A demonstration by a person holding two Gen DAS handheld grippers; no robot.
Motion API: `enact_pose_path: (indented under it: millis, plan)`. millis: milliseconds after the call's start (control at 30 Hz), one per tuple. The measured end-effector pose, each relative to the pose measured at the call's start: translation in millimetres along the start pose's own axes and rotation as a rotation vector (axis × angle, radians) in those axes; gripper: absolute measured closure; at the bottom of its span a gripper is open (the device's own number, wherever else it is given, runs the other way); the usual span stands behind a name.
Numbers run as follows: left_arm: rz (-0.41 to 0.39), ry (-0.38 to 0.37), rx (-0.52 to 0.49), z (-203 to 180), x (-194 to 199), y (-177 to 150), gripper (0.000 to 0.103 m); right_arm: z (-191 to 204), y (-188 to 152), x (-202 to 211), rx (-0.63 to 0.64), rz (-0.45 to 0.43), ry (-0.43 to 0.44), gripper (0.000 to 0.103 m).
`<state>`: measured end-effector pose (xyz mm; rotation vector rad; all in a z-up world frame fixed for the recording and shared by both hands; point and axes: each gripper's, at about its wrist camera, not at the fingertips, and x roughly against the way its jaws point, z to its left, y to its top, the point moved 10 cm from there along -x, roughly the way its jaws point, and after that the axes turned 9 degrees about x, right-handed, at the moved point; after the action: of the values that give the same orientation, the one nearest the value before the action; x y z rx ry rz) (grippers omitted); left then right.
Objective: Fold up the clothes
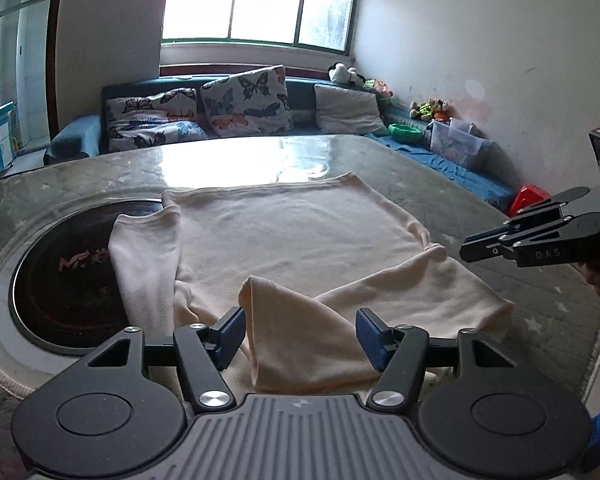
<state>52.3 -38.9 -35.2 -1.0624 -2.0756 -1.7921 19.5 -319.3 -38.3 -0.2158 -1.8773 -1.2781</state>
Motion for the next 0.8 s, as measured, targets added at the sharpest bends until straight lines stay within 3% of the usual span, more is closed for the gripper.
enact_pose_path:
  millis: [133,367,633,700,800]
  plan:
    - [0.02,0.008,0.0,1.2,-6.3,-2.9,0.044,7.8,11.2,-13.1,0.141,-0.01,0.042,0.084]
    - [0.037,0.01,-0.004,3.2,-6.0,-4.7,0.06,18.9,18.3,-37.8,0.375,0.037,0.128,0.083]
    - [0.057,0.005,-0.003,4.3,-3.4,-6.0,0.077,15.4,18.2,-40.9,0.43,0.062,0.204,0.083]
    - [0.058,0.005,-0.009,3.4,-3.0,-6.7,0.083,11.5,18.0,-36.8,0.415,0.056,0.189,0.096]
    - [0.047,0.005,-0.006,2.9,1.2,-3.5,0.086,5.6,17.7,-30.4,0.392,0.047,0.165,0.1]
